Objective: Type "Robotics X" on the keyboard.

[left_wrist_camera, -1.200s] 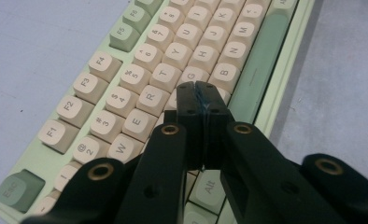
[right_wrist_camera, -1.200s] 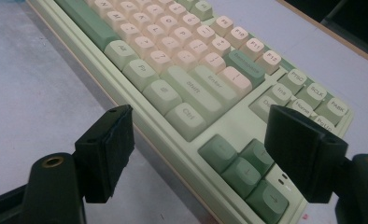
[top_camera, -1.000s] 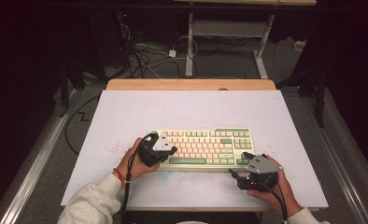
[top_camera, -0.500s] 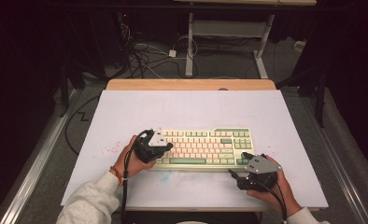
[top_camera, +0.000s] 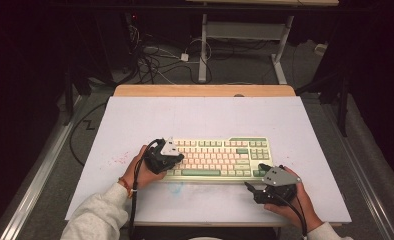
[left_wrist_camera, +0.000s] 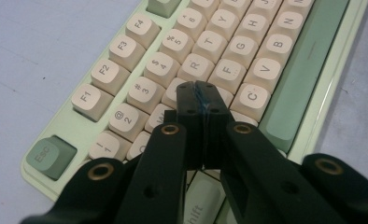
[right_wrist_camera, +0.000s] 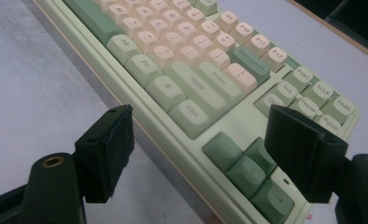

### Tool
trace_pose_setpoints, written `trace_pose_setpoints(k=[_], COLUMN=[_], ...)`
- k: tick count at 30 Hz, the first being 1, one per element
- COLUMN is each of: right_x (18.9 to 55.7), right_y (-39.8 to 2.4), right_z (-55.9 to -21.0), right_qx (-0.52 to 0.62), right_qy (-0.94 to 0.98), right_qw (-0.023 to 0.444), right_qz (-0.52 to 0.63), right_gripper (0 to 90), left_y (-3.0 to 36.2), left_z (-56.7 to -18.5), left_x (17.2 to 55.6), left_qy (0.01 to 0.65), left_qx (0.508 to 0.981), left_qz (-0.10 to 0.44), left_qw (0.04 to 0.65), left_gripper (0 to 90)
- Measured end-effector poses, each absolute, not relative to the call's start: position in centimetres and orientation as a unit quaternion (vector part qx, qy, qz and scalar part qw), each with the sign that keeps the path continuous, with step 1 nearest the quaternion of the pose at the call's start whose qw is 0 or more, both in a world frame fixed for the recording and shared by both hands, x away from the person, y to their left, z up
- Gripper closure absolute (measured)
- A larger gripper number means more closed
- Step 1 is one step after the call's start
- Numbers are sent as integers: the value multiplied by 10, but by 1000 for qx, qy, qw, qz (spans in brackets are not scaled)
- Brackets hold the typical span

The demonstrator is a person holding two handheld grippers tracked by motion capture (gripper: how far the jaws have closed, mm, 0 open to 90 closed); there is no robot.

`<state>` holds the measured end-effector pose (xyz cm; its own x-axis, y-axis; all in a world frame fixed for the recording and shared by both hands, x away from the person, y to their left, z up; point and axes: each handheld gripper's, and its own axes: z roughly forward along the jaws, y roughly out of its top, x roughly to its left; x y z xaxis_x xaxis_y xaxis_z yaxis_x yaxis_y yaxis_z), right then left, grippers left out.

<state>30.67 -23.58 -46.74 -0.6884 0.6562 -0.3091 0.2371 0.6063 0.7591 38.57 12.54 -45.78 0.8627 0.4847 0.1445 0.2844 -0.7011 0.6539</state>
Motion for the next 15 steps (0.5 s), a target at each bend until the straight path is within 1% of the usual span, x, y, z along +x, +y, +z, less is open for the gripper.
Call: trace_pose_setpoints(k=[15], right_x=[307], right_y=[-235], right_z=[-468], right_qx=[265], right_qy=[848], right_qw=[291], right_qz=[355], right_gripper=[248], left_y=[125], left_z=[-458], left_x=[385], left_qy=[211], left_qx=[909], left_qz=[158], left_qw=[322], left_gripper=[865])
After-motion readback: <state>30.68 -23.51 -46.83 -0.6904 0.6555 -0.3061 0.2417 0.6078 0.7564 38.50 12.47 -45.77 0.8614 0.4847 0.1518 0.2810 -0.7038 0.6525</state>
